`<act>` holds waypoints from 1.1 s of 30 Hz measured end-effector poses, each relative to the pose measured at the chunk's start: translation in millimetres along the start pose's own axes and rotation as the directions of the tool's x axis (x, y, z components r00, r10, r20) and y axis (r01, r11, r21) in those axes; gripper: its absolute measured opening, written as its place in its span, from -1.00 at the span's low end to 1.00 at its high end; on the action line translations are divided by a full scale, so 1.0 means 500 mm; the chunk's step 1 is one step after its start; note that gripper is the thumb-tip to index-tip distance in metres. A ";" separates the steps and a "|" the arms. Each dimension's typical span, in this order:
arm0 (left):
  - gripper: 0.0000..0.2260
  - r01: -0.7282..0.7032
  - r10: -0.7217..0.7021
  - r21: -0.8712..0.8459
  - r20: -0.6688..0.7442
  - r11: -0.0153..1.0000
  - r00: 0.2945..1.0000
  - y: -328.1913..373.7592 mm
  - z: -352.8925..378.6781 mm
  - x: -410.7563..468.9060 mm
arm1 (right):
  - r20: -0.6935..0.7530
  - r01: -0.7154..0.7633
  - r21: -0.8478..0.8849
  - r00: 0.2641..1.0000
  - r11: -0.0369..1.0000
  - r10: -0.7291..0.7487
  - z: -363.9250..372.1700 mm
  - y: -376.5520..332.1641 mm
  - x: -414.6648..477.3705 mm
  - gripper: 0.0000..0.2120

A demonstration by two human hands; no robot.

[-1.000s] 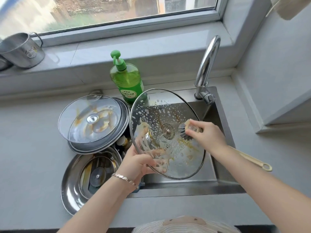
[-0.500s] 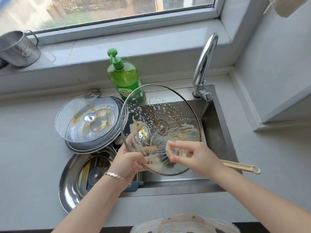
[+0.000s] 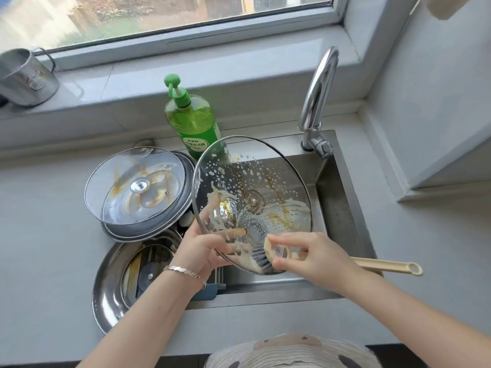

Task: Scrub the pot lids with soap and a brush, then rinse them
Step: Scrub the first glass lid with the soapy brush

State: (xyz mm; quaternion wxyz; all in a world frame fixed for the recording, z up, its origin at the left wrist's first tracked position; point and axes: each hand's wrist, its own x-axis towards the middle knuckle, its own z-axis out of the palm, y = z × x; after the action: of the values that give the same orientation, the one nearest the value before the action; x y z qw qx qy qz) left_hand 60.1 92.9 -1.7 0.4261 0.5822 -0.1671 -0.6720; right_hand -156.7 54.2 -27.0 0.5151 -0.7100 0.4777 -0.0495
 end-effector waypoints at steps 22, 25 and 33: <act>-0.22 0.068 -0.073 0.079 0.060 0.995 0.995 0.004 0.010 -0.020 | -0.387 -0.309 -0.116 0.889 0.944 0.244 -0.060 0.066 0.048 -0.64; -0.24 0.071 -0.077 0.085 0.066 0.994 0.995 0.006 0.010 -0.019 | -0.238 -0.124 -0.075 0.966 0.989 0.103 -0.009 0.041 0.028 -0.59; -0.24 0.074 -0.080 0.086 0.067 0.994 0.995 0.006 0.012 -0.018 | -0.286 -0.128 -0.131 0.954 0.983 0.087 -0.016 0.049 0.042 -0.59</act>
State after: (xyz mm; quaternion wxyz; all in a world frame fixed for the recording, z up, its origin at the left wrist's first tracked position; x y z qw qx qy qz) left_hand 55.2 96.5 7.6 0.3691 0.5816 -0.1872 -0.7003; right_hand -165.2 33.1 -51.6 0.3904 -0.7050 0.5859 -0.0854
